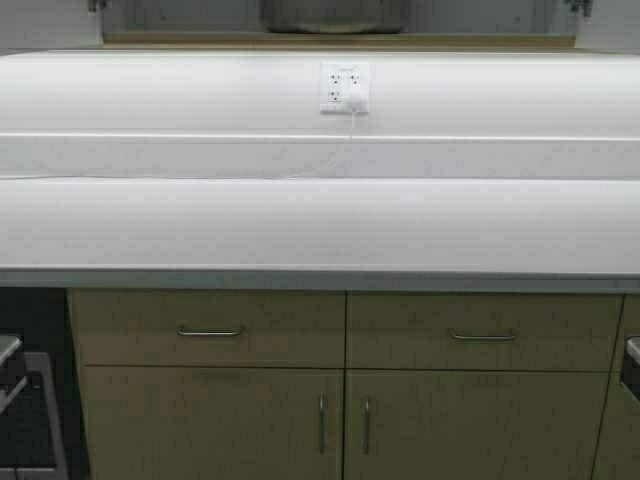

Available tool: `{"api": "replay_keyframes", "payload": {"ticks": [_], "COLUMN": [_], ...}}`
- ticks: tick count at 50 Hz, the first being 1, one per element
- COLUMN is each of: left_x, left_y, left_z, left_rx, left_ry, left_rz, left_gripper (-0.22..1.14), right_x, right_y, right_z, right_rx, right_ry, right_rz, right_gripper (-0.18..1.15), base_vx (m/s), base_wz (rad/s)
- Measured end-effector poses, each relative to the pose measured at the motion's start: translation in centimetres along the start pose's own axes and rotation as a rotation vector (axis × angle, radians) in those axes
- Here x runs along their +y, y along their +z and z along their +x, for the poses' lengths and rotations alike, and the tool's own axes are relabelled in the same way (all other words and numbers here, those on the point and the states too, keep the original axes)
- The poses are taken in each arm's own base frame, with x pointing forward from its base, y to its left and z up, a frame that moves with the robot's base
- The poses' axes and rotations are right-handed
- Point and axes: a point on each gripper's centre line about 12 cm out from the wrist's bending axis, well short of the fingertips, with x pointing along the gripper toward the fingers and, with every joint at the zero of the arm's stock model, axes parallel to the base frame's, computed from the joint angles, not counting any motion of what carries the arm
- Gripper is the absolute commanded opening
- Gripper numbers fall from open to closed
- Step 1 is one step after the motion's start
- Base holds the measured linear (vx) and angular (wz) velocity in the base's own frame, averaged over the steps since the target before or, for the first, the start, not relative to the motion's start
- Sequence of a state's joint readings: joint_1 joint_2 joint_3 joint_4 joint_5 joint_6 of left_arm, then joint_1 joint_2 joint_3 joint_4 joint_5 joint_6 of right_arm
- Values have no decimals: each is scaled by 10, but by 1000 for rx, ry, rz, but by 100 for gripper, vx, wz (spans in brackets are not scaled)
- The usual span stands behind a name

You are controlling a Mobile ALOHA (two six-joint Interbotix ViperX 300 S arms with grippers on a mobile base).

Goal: Open the cabinet, put the pot inside, then close it

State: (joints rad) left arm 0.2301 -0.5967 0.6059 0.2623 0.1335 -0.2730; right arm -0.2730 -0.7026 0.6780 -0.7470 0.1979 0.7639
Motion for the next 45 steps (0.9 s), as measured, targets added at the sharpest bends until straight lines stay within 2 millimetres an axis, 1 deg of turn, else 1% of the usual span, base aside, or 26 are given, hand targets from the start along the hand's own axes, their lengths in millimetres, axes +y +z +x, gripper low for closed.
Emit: {"api": "replay_keyframes", "payload": {"ticks": [4,7,9,12,15,19,28,32,38,42,45], "left_x": [18,29,36,45,48,52,56,58,57,48,37], "left_y": [15,25,30,36,40,43,48,46,44,42,40], "left_z": [10,20,27,39,48,61,93,109,126,137,144], "left_rx": [-19,-30,-35,-37,-37,-34,-28,-21,-15,-10,-3], "left_ry": [59,93,115,137,143,149,150,147,135,110,84], "left_rz": [-1,0,-6,-12,-14,-16,-23,-40,-89,-120,-131], "left_gripper": [5,5,5,5,5,5,5,5,5,5,5], "right_x": [-15,-23,-27,-30,-27,-28,-31,-34,-34,-33,-31], "right_y": [17,30,33,37,40,41,45,48,49,46,44], "right_z": [14,31,44,63,79,96,122,131,149,163,171], "right_rx": [-32,-48,-42,-32,-24,-16,-9,-13,-16,-14,-13], "right_ry": [-50,-70,-85,-93,-87,-88,-98,-104,-99,-88,-79], "right_rz": [7,8,13,14,13,13,14,15,16,34,58], "right_gripper": [6,6,6,6,6,6,6,6,6,6,6], "base_vx": [-10,-9,-7,-6,-5,-3,-1,0,0,0,0], "base_wz": [1,2,2,1,0,0,1,0,0,0,0]}}
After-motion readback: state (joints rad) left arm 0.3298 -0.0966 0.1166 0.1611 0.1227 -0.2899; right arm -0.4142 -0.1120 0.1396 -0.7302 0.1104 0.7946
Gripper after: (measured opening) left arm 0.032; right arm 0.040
